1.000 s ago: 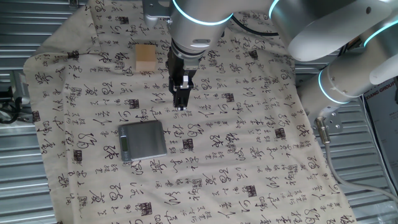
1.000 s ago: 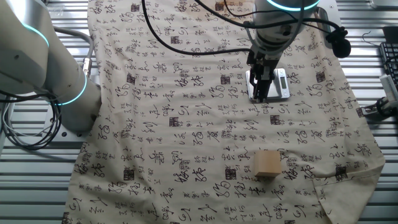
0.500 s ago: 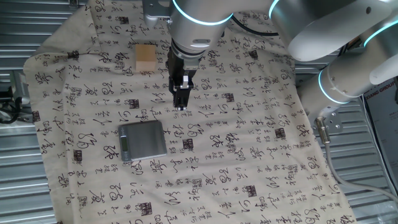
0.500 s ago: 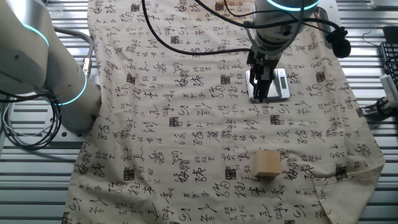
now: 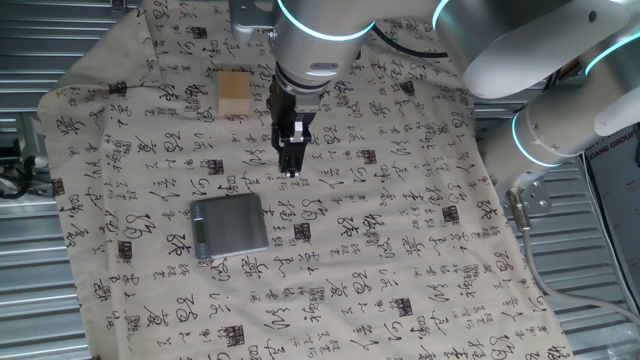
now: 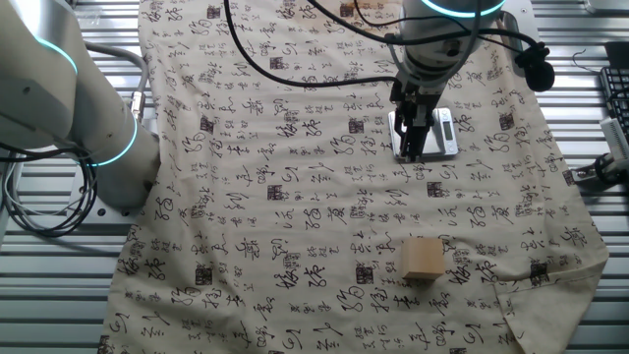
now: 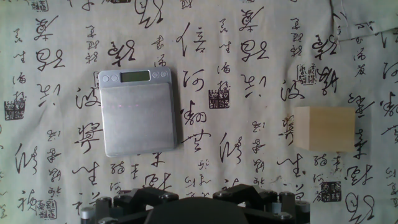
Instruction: Place the block on the scale
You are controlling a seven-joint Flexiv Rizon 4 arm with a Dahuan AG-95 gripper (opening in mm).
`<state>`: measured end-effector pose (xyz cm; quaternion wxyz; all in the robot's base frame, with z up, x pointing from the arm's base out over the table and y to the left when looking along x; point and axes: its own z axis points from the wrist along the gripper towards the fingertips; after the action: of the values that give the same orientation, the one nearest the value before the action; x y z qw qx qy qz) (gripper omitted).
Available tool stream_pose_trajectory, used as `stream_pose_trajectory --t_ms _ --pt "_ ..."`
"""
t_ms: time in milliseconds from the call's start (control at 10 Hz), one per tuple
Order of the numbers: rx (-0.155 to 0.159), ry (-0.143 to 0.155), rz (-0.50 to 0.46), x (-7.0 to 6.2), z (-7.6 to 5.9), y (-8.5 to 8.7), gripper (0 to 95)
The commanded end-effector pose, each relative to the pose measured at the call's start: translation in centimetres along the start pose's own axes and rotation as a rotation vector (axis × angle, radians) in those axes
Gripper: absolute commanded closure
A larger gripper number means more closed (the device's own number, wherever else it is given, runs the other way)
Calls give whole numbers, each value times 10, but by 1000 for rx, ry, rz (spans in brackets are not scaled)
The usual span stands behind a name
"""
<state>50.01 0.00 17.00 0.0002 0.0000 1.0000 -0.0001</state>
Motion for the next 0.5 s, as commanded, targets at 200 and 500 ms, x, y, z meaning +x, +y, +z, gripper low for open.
stream_pose_trajectory --t_ms 200,500 --pt "22 -66 -69 0 0 0 950" --pt "24 -64 -69 0 -1 0 950"
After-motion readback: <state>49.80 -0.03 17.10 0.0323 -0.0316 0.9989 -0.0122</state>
